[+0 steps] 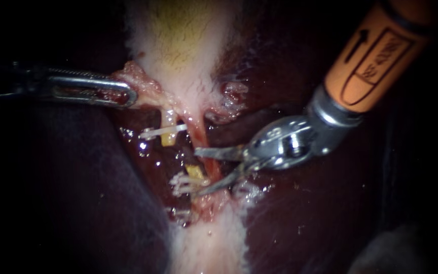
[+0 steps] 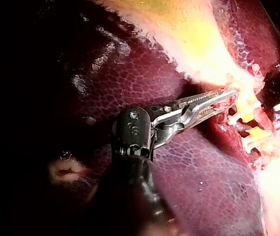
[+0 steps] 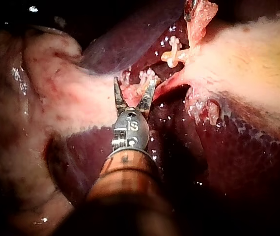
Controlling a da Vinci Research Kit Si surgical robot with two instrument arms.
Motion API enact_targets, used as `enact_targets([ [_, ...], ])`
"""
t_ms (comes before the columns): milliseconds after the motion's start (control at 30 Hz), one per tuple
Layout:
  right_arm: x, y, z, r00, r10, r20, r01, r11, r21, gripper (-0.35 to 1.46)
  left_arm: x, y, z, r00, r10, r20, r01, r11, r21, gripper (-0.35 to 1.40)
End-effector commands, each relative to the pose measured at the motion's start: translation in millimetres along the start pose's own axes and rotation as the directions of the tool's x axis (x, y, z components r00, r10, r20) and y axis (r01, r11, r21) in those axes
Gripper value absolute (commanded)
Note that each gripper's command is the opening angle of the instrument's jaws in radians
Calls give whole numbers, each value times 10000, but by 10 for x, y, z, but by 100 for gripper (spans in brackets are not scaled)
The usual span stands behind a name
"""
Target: Go back from the cut left tube
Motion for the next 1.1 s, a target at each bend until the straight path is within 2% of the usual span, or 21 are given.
enact_targets([
  [33, -2, 2, -7, 10000, 4, 10, -4, 10000, -58, 145, 0, 0, 0, 10000, -3, 1, 3, 10000, -2, -35],
  [267, -27, 7, -57, 9999, 65, 93, -62, 9995, -309, 145, 0, 0, -1, 10000, -2, 3, 2, 10000, -7, -35],
  [433, -39, 8, -78, 9998, 159, 129, -152, 9987, -494, 145, 0, 0, -1, 10000, -1, 5, 1, 10000, -9, -35],
  [767, -38, 12, -89, 9997, 189, 149, -181, 9983, -547, 145, -3, -7, 3, 10000, 20, -3, -20, 10000, 13, -35],
  [967, -39, 12, -90, 9997, 185, 148, -177, 9984, -540, 145, -5, -25, 28, 10000, 49, -60, -48, 9999, 136, -35],
  [1100, -39, 12, -91, 9997, 183, 148, -175, 9984, -533, 145, -11, -35, 38, 9999, 94, -93, -92, 9998, 151, -35],
])
